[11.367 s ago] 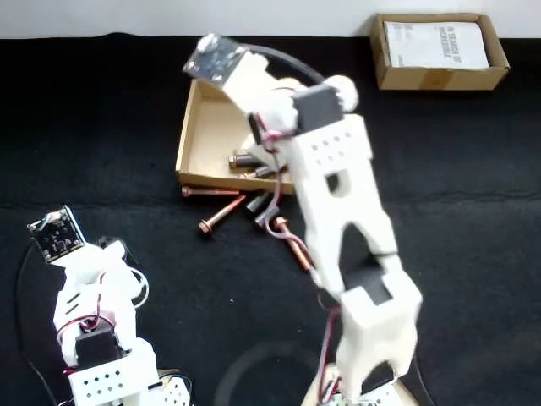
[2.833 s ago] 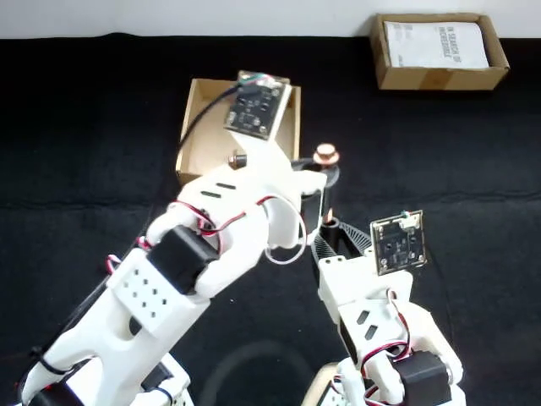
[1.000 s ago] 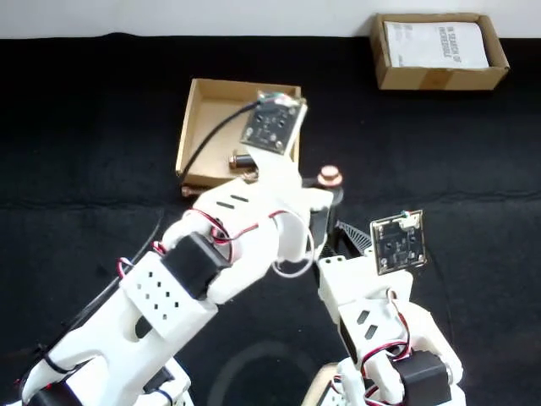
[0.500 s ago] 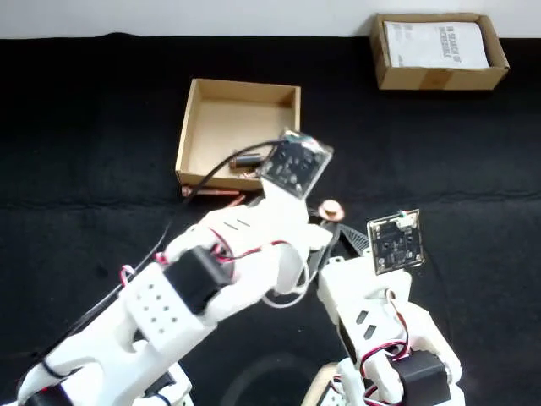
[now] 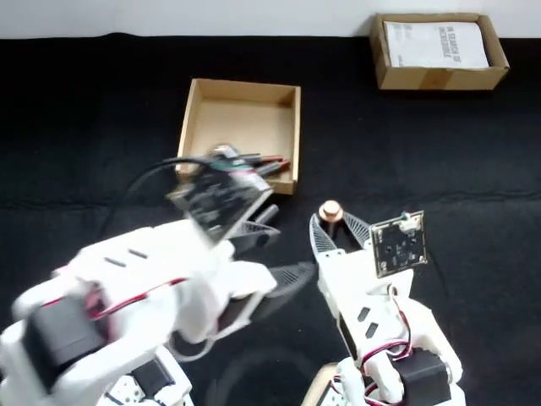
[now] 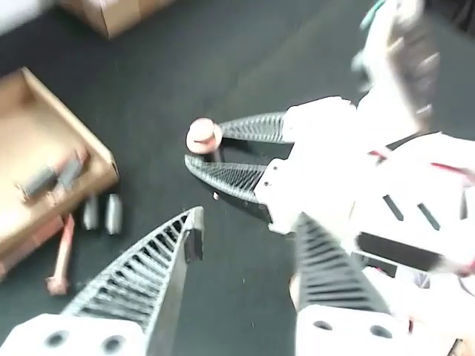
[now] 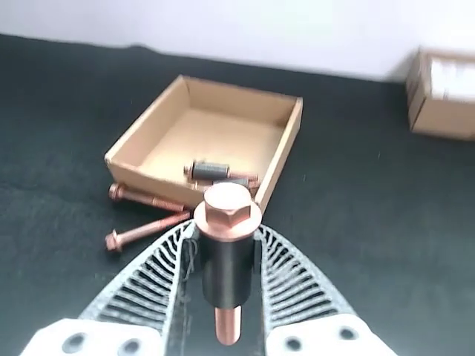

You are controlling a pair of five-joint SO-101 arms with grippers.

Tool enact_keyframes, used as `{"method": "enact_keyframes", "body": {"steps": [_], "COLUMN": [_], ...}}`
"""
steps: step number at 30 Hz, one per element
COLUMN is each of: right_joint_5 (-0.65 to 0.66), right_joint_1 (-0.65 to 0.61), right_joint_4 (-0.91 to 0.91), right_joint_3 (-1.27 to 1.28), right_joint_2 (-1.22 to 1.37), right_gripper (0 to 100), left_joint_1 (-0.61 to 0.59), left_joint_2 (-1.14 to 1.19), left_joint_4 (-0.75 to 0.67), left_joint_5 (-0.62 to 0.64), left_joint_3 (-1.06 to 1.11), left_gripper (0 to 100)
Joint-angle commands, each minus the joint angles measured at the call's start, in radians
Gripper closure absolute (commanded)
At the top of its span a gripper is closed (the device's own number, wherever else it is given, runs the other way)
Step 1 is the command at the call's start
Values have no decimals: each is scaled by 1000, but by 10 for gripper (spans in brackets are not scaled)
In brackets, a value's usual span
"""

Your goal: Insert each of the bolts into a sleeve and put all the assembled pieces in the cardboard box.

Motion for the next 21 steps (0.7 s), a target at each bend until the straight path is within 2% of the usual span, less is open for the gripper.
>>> {"method": "enact_keyframes", "body": {"steps": [1, 4, 11, 16, 21], "right_joint_5": [57, 60, 77, 221, 371], "right_joint_1": [13, 13, 8, -19, -41], "right_joint_4": [-62, -70, -67, -67, -67], "right_joint_3": [-39, -197, -714, -1001, -1147], "right_joint_2": [90, 259, 774, 1109, 1383], "right_gripper": [991, 991, 991, 991, 991], "left_joint_1": [4, -42, -424, -618, -774], "left_joint_2": [-30, -51, -153, -266, -460], "left_joint_4": [6, 11, 5, 5, 3], "left_joint_5": [-48, -97, -141, -152, -150], "left_joint_3": [-143, -211, -231, -116, 91], "left_gripper": [996, 981, 992, 992, 992]}}
